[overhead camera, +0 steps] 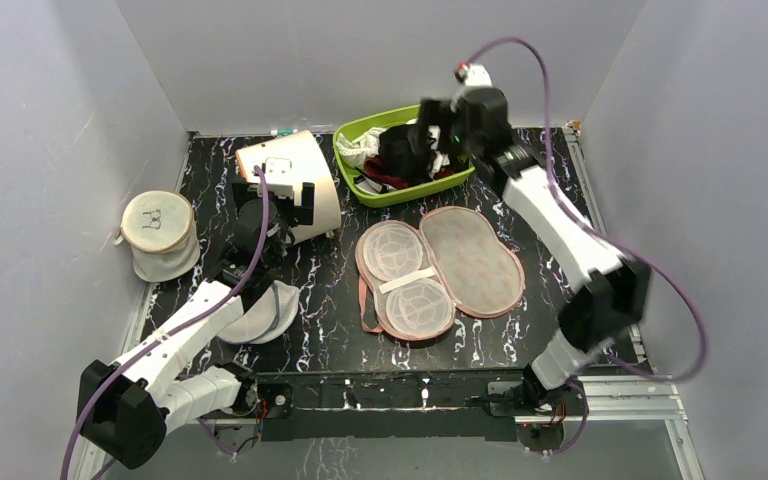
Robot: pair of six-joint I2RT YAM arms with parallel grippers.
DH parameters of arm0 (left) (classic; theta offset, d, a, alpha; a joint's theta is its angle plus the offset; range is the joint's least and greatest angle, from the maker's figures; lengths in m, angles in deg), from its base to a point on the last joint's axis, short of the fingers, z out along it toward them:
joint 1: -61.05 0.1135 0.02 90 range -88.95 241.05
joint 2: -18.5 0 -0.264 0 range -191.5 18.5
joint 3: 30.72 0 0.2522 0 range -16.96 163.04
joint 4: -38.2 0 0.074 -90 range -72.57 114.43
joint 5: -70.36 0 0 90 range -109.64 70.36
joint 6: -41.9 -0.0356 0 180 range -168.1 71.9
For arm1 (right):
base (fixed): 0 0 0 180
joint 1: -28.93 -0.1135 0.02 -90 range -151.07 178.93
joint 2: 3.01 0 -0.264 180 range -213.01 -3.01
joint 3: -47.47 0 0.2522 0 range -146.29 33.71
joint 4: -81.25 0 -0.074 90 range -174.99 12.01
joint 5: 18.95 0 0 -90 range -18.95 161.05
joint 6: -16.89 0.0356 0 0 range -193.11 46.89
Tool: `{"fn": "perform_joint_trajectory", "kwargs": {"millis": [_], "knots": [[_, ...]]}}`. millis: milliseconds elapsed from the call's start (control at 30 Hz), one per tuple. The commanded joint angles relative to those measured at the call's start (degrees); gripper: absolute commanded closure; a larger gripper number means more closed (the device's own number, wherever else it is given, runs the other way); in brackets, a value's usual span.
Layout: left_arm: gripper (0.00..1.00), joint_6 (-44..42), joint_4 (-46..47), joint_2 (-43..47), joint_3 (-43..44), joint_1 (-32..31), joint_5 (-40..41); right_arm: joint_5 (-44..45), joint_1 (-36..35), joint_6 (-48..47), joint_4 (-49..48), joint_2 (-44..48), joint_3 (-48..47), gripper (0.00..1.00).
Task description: Unzip the laundry bag and remove the bra
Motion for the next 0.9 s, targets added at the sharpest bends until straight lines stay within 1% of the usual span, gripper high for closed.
{"fn": "perform_joint_trajectory", "kwargs": {"millis": [0, 33, 100, 167, 233, 300, 400, 467, 567, 733, 800, 867], "knots": [[0.02, 0.45, 0.78, 0.7, 1.64, 0.04, -0.2, 0.53, 0.1, -2.55, -2.34, 17.92, 22.58, 0.02], [0.02, 0.51, 0.65, 0.73, 1.68, 0.03, -0.32, 1.21, 0.09, -2.49, -2.42, 23.14, 26.9, 0.02], [0.02, 1.0, 0.28, 1.03, 1.96, 0.02, -0.58, 2.7, 0.09, -1.88, -2.15, 29.05, 34.62, 0.02], [0.02, 1.46, -0.17, 1.33, 2.22, 0.01, -1.13, 4.55, 0.21, -1.33, -1.4, 37.39, 41.54, 0.02], [0.02, 2.12, -0.78, 1.68, 2.59, 0.01, -1.76, 7.6, 0.2, 0.01, -0.14, 43.68, 47.92, 0.02], [0.02, 2.39, -1.13, 2.31, 2.97, 0.01, -2.43, 9.99, 0.31, 1.51, 0.74, 48.75, 53.87, 0.02], [0.02, 2.53, -1.34, 3.2, 3.09, 0.01, -2.74, 10.7, 0.33, 3.49, 1.7, 52.97, 58.08, 0.02], [0.01, 2.65, -1.43, 3.48, 3.15, -0.04, -2.84, 12.25, 0.41, 4.76, 1.99, 53.59, 59.02, 0.02], [0.02, 2.72, -1.46, 3.79, 3.08, -0.07, -2.97, 13.29, 1.0, 7.64, 3.51, 51.66, 57.1, 0.02], [0.02, 2.84, -1.72, 4.36, 3.48, -0.05, -2.77, 10.61, 3.91, 10.28, 3.24, 46.61, 55.49, 0.02], [0.02, 2.93, -1.41, 4.92, 3.18, -0.07, -2.96, 7.07, 7.43, 10.69, 3.04, 44.67, 55.25, 0.02], [0.02, 2.97, -1.16, 5.28, 3.05, -0.08, -2.98, 0.46, 13.0, 11.07, 1.89, 43.09, 55.81, 0.02]]}}
